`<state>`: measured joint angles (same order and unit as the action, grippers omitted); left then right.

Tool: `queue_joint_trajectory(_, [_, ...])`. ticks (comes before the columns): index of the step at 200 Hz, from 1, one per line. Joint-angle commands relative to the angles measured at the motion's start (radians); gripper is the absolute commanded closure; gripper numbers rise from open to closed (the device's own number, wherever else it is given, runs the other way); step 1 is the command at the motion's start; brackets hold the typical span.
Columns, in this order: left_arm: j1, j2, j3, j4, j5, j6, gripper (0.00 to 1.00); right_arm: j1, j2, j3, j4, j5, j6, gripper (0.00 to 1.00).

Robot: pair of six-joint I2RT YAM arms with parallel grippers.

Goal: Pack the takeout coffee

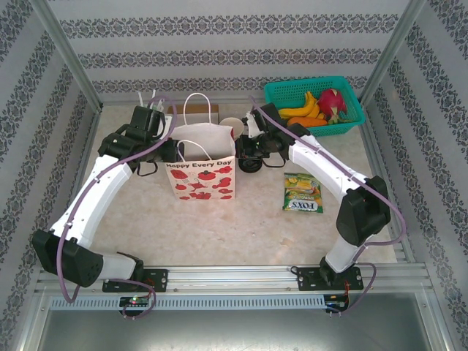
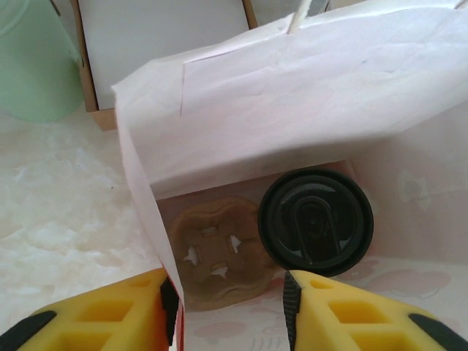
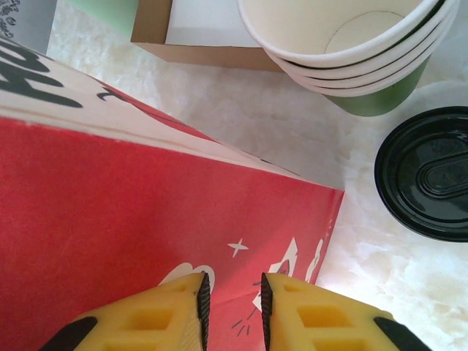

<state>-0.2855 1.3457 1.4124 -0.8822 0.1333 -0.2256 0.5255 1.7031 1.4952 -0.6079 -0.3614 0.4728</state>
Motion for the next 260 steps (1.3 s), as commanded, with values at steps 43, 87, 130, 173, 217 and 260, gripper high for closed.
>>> queue_joint_trajectory(43, [0.026,-0.060,0.112,-0.057,-0.157,-0.030,0.31,-0.012,-0.076,-0.003,0.026,0.129,0.025,0.56])
queue_joint_trajectory(87, [0.055,-0.090,0.124,0.132,-0.324,-0.064,0.02,-0.018,-0.187,-0.090,0.135,0.440,0.080,0.29])
queue_joint_trajectory(130, [0.231,0.040,0.179,0.210,-0.215,-0.128,0.00,-0.028,-0.284,-0.135,0.225,0.636,0.069,0.02])
queue_joint_trajectory(173, [0.352,0.279,0.315,0.215,-0.120,-0.145,0.03,-0.035,-0.343,-0.170,0.245,0.649,0.057,0.02])
queue_joint_trajectory(217, [0.377,0.571,0.564,0.218,-0.176,-0.039,0.10,-0.035,-0.397,-0.197,0.187,0.657,0.061,0.02])
queue_joint_trajectory(260, [0.390,0.844,0.852,0.155,-0.207,0.024,0.24,-0.037,-0.497,-0.263,0.179,0.707,0.070,0.02])
